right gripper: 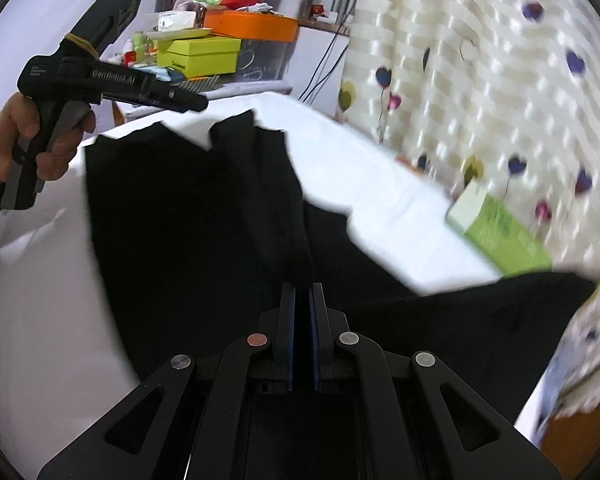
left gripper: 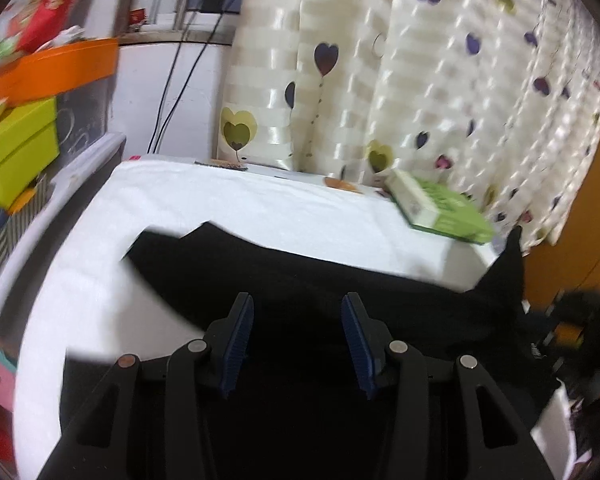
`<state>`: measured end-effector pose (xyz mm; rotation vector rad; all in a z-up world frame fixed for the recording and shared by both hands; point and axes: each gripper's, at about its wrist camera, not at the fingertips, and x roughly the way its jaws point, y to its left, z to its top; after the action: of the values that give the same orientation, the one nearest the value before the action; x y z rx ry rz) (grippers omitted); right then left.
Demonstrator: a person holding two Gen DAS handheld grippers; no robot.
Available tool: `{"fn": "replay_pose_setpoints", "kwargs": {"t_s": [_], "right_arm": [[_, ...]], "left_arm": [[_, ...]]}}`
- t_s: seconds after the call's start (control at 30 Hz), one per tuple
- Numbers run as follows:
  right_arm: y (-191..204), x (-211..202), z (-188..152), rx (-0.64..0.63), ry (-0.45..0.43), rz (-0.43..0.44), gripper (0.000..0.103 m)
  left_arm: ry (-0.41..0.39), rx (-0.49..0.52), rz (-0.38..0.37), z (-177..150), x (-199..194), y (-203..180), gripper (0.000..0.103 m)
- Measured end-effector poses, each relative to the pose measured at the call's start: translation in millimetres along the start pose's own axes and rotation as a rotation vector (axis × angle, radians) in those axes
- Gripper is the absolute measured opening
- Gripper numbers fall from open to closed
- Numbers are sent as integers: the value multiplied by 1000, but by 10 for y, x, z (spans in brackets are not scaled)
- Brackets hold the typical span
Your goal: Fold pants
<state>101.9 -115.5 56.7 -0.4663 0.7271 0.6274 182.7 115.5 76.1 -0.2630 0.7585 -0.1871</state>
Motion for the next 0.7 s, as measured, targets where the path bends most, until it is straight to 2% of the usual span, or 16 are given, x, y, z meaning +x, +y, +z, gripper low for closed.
{"fn": "replay_pose_setpoints", "kwargs": {"t_s": [0.17,0.23,0.33,0.4,0.5,0.7], "right_arm": [[228,38,-347,119,56,54,8],[267,49,-444,159,78,56,12],[218,-179,-520,250,13,62,18],[121,-325,-546,312,-32,43,19],[-103,-443,-655,412,-46,-40,20],[-500,-496,-1020,598,-42,-119,21]], "left_arm": [[-9,-60,-18,-282,-289,-13,55],[6,-63,-7,-365,-319,-36,58],[32,-64,13,-409,-293,-84,58],[34,-47,31,-427,-312,-144,59],[37,-26,44,-382,-261,-261,63],[120,32,127,-275,274,-494,63]]}}
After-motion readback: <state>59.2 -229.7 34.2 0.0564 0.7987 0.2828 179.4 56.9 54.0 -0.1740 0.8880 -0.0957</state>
